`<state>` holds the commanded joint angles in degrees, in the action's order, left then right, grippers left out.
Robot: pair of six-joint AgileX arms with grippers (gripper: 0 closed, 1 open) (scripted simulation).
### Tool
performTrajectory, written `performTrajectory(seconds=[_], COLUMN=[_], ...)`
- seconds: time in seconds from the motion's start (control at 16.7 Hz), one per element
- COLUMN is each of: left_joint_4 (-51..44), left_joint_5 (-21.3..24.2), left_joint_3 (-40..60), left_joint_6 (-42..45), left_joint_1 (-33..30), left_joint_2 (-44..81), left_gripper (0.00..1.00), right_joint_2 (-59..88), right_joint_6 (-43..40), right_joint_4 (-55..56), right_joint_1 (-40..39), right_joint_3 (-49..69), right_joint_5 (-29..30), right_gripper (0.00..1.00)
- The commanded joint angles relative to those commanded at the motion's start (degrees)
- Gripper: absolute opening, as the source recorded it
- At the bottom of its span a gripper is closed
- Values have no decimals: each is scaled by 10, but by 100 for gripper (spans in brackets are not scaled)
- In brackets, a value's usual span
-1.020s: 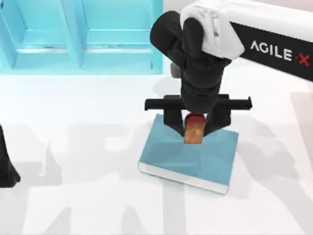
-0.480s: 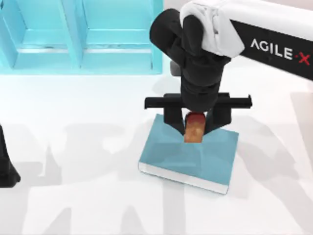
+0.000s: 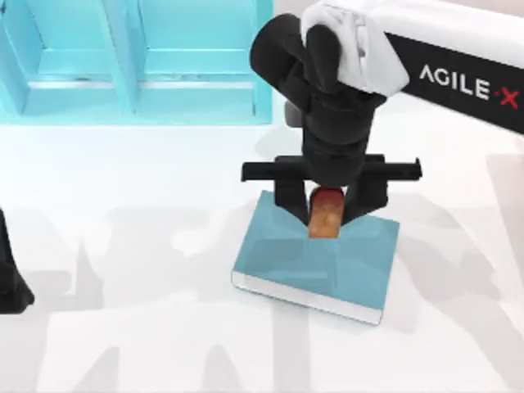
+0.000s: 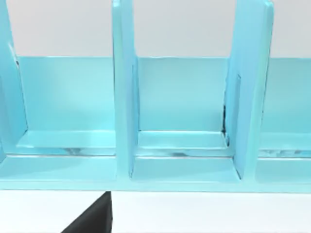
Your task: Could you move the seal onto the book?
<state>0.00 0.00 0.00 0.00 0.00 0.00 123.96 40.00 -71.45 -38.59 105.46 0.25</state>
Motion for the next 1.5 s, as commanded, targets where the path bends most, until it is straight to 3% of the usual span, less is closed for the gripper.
performTrajectory(seconds=[0.42,1.5], left_joint_4=[0,0], left_joint_5=[0,0], left_joint_3=[0,0], left_joint_6=[0,0], left_joint_1=[0,0], left_joint_2=[0,0], left_gripper=[100,100], right_joint_2=[0,0], right_joint_6=[0,0], right_joint_4=[0,-59], right_joint_1=[0,0], right_joint_3=[0,56], right_joint_5=[0,0], right_gripper=[98,100])
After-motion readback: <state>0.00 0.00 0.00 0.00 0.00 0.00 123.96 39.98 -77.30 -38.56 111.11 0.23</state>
